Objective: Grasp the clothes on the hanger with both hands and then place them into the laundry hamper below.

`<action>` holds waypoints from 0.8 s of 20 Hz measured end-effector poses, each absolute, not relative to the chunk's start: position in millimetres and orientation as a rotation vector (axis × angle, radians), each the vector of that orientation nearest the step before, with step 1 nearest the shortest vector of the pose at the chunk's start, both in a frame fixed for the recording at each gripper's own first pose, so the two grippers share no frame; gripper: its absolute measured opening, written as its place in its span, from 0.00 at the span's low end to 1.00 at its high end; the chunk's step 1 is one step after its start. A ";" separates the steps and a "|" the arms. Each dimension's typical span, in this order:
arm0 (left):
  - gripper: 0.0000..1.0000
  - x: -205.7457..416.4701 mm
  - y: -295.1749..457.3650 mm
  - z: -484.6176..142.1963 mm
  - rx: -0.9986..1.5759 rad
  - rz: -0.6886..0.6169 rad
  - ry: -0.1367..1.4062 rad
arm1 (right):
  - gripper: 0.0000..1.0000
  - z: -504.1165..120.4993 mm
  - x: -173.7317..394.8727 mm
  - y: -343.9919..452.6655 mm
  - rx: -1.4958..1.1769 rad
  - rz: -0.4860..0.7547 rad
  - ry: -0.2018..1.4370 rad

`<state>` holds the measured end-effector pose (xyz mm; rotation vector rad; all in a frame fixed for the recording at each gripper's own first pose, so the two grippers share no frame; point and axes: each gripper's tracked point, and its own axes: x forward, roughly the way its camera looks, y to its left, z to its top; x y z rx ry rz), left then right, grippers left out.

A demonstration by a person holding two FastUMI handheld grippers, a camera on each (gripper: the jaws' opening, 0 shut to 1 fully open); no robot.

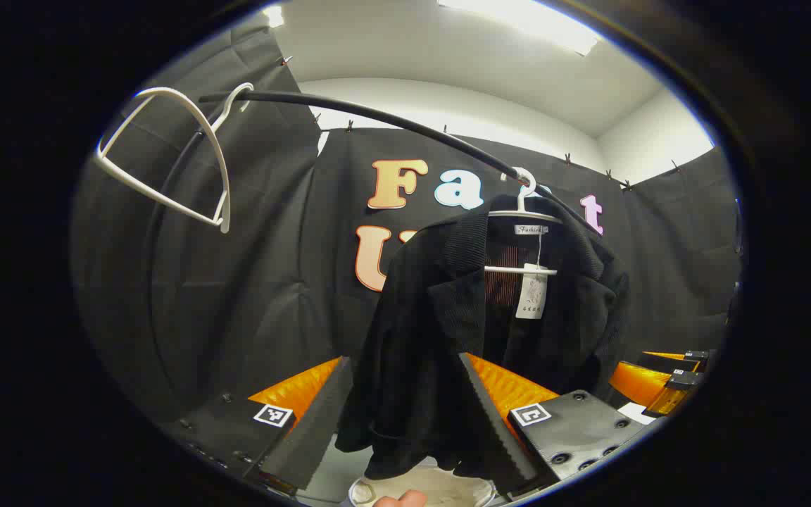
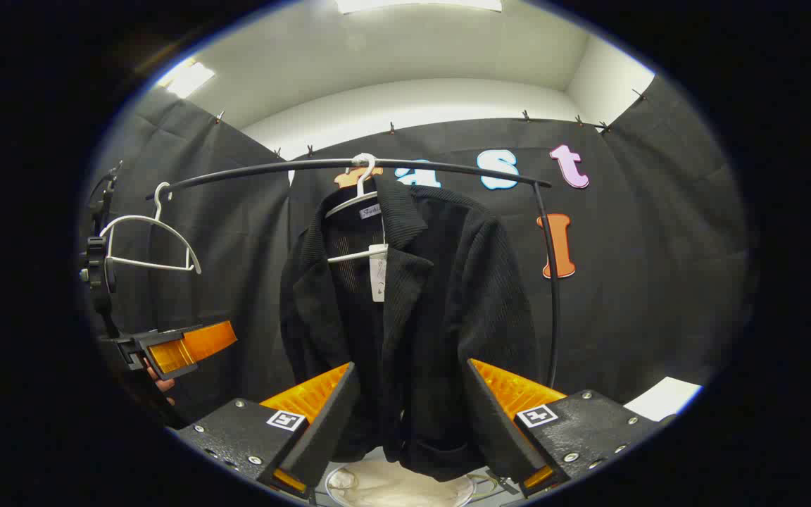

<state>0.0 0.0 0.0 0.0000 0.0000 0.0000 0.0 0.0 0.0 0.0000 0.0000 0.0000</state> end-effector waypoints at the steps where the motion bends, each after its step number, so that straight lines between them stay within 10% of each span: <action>1: 0.97 0.2 0.9 0.1 -0.005 0.000 0.001 | 0.94 -1.0 -0.3 0.8 0.004 -0.001 0.004; 16: 0.97 -7.6 17.1 -5.0 0.005 0.028 0.016 | 0.93 -10.0 33.7 22.7 0.038 0.054 0.039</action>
